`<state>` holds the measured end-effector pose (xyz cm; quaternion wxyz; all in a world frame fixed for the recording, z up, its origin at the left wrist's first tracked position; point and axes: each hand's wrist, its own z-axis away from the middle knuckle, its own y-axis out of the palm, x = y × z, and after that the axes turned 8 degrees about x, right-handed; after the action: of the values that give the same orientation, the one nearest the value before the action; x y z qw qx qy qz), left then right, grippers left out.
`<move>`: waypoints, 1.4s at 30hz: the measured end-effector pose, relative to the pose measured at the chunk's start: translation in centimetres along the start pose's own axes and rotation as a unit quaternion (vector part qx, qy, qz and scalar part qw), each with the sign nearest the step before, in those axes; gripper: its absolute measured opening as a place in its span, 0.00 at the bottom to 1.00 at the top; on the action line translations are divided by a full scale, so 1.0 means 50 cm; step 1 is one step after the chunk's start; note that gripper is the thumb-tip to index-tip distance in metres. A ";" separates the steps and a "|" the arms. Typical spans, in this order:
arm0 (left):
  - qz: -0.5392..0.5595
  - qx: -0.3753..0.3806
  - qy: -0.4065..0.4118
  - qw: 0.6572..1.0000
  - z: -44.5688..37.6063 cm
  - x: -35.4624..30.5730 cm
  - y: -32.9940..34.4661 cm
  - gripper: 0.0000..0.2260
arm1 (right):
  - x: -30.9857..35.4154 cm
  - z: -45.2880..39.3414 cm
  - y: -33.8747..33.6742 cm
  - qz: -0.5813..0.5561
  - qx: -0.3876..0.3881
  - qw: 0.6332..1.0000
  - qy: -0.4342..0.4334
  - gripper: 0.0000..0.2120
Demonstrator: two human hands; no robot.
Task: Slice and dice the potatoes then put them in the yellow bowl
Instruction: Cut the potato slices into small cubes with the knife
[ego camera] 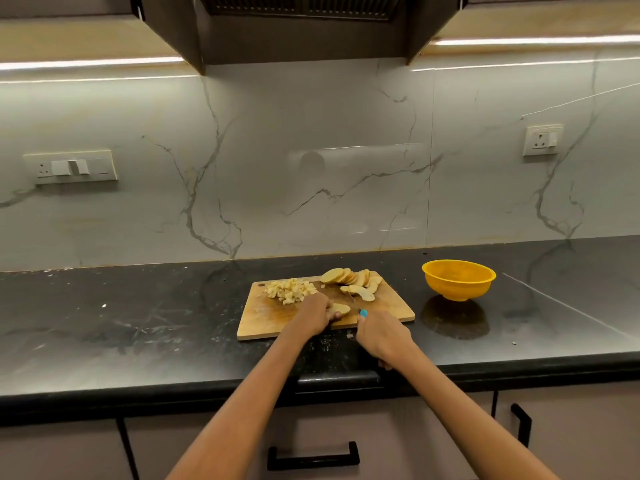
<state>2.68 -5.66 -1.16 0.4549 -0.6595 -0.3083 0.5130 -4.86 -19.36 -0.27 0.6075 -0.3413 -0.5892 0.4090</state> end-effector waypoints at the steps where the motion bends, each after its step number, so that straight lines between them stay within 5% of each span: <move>1: 0.010 -0.007 0.010 1.000 0.002 0.006 0.003 0.16 | -0.004 0.005 0.000 -0.006 -0.001 1.000 -0.003 0.17; 5: 0.022 -0.059 0.050 0.997 0.008 0.029 0.020 0.07 | -0.002 0.020 0.002 -0.007 0.003 1.000 0.007 0.20; 11: 0.042 -0.090 0.037 0.994 0.006 0.038 0.033 0.18 | 0.007 0.021 0.004 0.013 0.013 1.000 0.020 0.17; 20: 0.055 -0.115 0.048 0.991 0.004 0.039 0.042 0.17 | 0.056 -0.018 -0.005 0.117 0.056 0.991 0.030 0.15; 27: 0.054 -0.143 0.040 0.987 0.009 0.036 0.052 0.18 | 0.034 0.005 0.036 0.259 -0.024 0.965 0.019 0.12; 37: 0.046 -0.135 0.039 0.989 0.008 0.042 0.055 0.19 | 0.030 0.010 0.009 -0.019 0.021 0.998 0.053 0.18; 42: 0.063 -0.132 0.035 0.989 0.008 0.041 0.055 0.19 | 0.026 0.003 0.018 -0.018 0.013 0.999 0.042 0.18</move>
<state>2.73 -4.85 -4.50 0.3409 -0.7494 -0.3153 0.4719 -5.11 -17.82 -0.49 0.6431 -0.3396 -0.5641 0.3910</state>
